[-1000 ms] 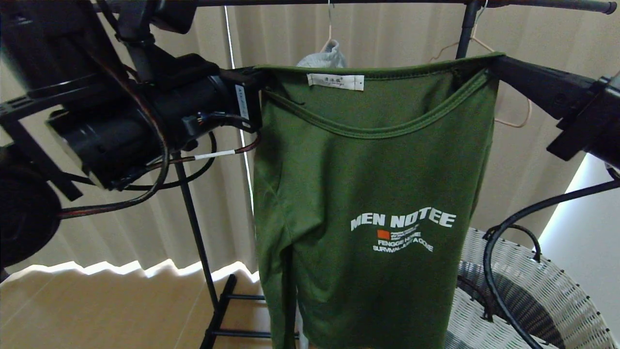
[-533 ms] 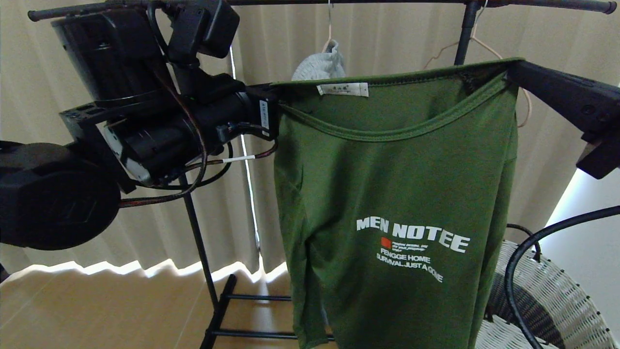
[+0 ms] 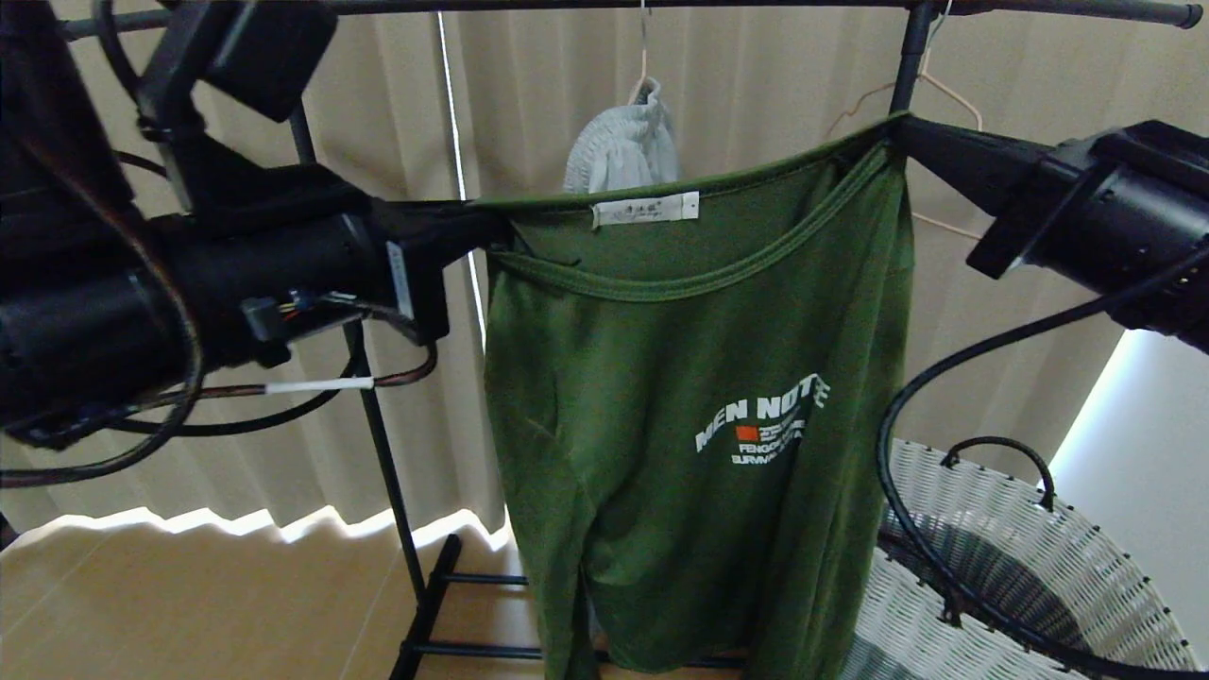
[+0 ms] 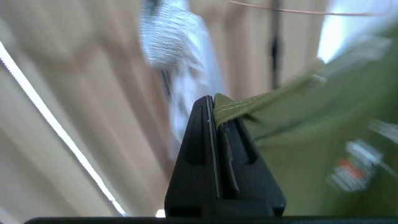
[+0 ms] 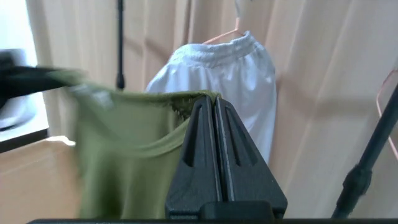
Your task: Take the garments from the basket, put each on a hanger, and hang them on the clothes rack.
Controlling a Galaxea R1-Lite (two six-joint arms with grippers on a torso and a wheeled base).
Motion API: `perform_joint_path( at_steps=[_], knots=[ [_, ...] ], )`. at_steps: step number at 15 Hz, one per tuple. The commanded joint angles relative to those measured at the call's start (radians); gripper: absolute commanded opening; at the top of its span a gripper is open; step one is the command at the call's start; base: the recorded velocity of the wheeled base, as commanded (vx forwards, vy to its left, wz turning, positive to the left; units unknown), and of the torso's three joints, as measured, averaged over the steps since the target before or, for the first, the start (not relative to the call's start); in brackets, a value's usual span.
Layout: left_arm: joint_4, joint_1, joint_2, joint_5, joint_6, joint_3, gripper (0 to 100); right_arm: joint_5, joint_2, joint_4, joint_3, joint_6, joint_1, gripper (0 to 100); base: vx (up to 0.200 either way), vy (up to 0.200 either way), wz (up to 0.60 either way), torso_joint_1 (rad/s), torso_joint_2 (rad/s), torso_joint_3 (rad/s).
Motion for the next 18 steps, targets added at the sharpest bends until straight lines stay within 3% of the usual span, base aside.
perform_joint_path(
  at_steps=[1,5,11,14,18],
  knots=[
    [0.048,-0.003,-0.127,-0.049,-0.007,0.048,0,0.000,0.126,-0.027,-0.078,-0.001,-0.003,0,0.000,0.000,0.00,0.000,0.00,0.000],
    [0.050,-0.095,-0.168,-0.044,-0.045,0.084,0,-0.003,0.205,-0.078,-0.123,0.000,-0.003,0,0.000,0.000,0.00,0.000,0.00,0.000],
    [0.048,-0.105,-0.164,-0.044,-0.047,0.084,0,-0.003,0.185,-0.093,-0.089,0.000,-0.003,0,0.000,0.000,0.00,0.000,0.00,0.000],
    [0.044,-0.087,-0.150,-0.038,-0.039,0.079,0,-0.003,0.156,-0.114,-0.057,-0.001,-0.003,0,0.000,0.000,0.00,0.000,0.00,0.000],
    [0.032,0.014,-0.084,-0.001,-0.002,0.013,0,-0.003,0.035,-0.104,0.026,-0.004,-0.003,0,0.000,0.000,0.00,0.000,0.00,0.000]
  ],
)
